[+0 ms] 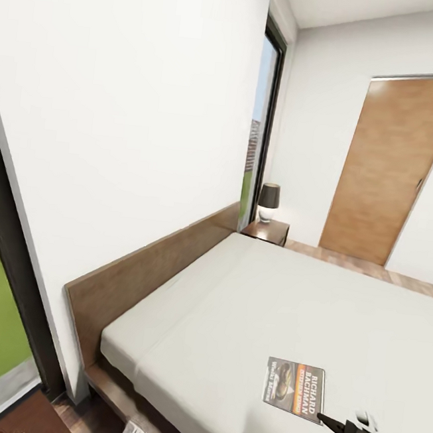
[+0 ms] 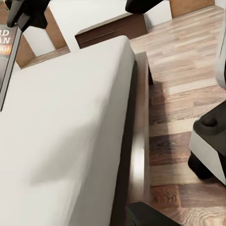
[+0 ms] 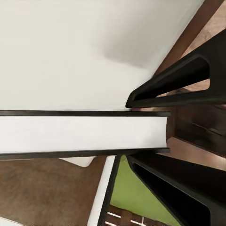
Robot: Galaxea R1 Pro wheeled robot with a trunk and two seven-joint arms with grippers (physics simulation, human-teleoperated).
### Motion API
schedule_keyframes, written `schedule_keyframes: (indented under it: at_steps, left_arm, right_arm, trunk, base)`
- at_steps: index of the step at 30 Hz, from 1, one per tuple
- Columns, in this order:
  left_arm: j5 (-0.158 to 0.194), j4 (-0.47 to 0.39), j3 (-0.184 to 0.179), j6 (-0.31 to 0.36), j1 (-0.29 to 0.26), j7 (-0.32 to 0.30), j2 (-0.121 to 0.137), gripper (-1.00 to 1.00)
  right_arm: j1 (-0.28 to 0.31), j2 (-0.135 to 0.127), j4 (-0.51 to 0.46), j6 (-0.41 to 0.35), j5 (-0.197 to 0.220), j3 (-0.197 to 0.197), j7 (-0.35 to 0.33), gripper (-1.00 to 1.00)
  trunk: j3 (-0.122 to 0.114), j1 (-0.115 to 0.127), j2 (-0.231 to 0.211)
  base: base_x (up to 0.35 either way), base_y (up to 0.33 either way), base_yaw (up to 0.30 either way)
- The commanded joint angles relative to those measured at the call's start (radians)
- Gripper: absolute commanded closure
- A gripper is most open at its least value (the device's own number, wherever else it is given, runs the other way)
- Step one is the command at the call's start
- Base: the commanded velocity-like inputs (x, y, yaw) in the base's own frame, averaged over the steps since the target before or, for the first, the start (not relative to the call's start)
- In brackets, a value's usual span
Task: In the bedroom, move the book from the bed onto either nightstand, and place the two sandals side by side next to the bed.
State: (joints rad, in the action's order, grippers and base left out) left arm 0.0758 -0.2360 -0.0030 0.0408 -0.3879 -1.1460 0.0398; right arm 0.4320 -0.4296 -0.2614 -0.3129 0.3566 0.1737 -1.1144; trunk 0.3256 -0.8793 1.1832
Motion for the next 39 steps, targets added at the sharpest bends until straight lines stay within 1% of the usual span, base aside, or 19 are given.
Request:
schedule_keyframes:
  at_steps: [1,7,8,9,11,12,13,14,16,20,29,34,39]
  left_arm:
    - [0.004,0.006,0.0,-0.012,-0.001,-0.003,-0.004,-1.0]
    - [0.004,0.013,0.001,-0.029,0.0,-0.002,-0.008,-1.0]
    - [0.004,0.013,0.001,-0.03,0.0,0.023,-0.008,-1.0]
    - [0.006,0.013,0.001,-0.03,-0.001,0.062,-0.008,-1.0]
    - [0.009,0.014,0.001,-0.031,0.0,0.177,-0.01,-1.0]
    - [0.01,0.014,0.001,-0.031,0.0,0.204,-0.011,-1.0]
    - [0.011,0.014,0.0,-0.031,0.0,0.248,-0.016,-1.0]
    - [0.011,0.014,0.0,-0.031,0.0,0.278,-0.024,-1.0]
    - [0.01,0.014,0.0,-0.031,-0.001,0.312,-0.036,-1.0]
    - [0.009,0.014,0.0,-0.032,-0.001,0.332,-0.043,-1.0]
    - [0.006,0.014,0.0,-0.032,-0.001,0.337,-0.044,-1.0]
    - [0.005,0.014,0.0,-0.032,0.0,0.337,-0.045,-1.0]
    - [0.004,0.014,0.0,-0.032,0.0,0.337,-0.045,-1.0]
  right_arm:
    - [0.0,-0.001,0.0,-0.009,0.008,0.0,-0.002,1.0]
    - [0.0,-0.003,0.001,-0.01,0.01,0.0,-0.002,1.0]
    - [0.0,-0.003,0.001,-0.011,0.01,0.0,-0.004,1.0]
    - [0.0,-0.003,0.001,-0.011,0.01,0.0,-0.011,1.0]
    - [0.0,-0.003,0.001,-0.011,0.01,0.0,-0.044,1.0]
    - [0.0,-0.003,0.001,-0.011,0.01,0.0,-0.052,1.0]
    - [0.0,-0.003,0.001,-0.011,0.01,0.0,-0.064,1.0]
    - [0.0,-0.003,0.001,-0.011,0.01,0.0,-0.072,1.0]
    - [0.0,-0.003,0.001,-0.011,0.01,0.0,-0.08,1.0]
    - [0.0,-0.003,0.001,-0.011,0.01,0.0,-0.085,1.0]
    - [0.0,-0.003,0.003,-0.011,0.009,0.0,-0.085,1.0]
    - [0.0,-0.003,0.047,-0.011,0.008,0.0,-0.084,1.0]
    - [0.0,-0.003,0.062,-0.011,0.009,0.0,-0.085,1.0]
  trunk:
    - [0.001,0.0,0.001]
    - [0.001,0.0,0.001]
    - [0.001,0.0,0.001]
    - [0.001,0.0,0.001]
    - [0.001,0.0,0.001]
    - [0.001,0.0,0.001]
    - [0.001,0.0,0.001]
    - [0.001,0.0,0.001]
    - [0.001,0.0,0.001]
    - [0.001,0.0,0.001]
    - [0.001,0.0,0.001]
    - [0.001,0.0,0.001]
    - [0.001,0.0,0.001]
  base:
    - [0.0,0.0,0.28]
    - [0.0,0.0,0.283]
    - [0.0,0.0,0.288]
    - [0.0,0.0,0.289]
    - [0.0,0.0,0.289]
    - [0.0,0.0,0.29]
    - [0.0,0.0,0.29]
    - [0.0,0.0,0.29]
    - [0.0,0.0,0.291]
    - [0.0,0.0,0.291]
    - [0.0,0.0,0.291]
    - [0.0,0.0,0.292]
    - [0.0,0.0,0.292]
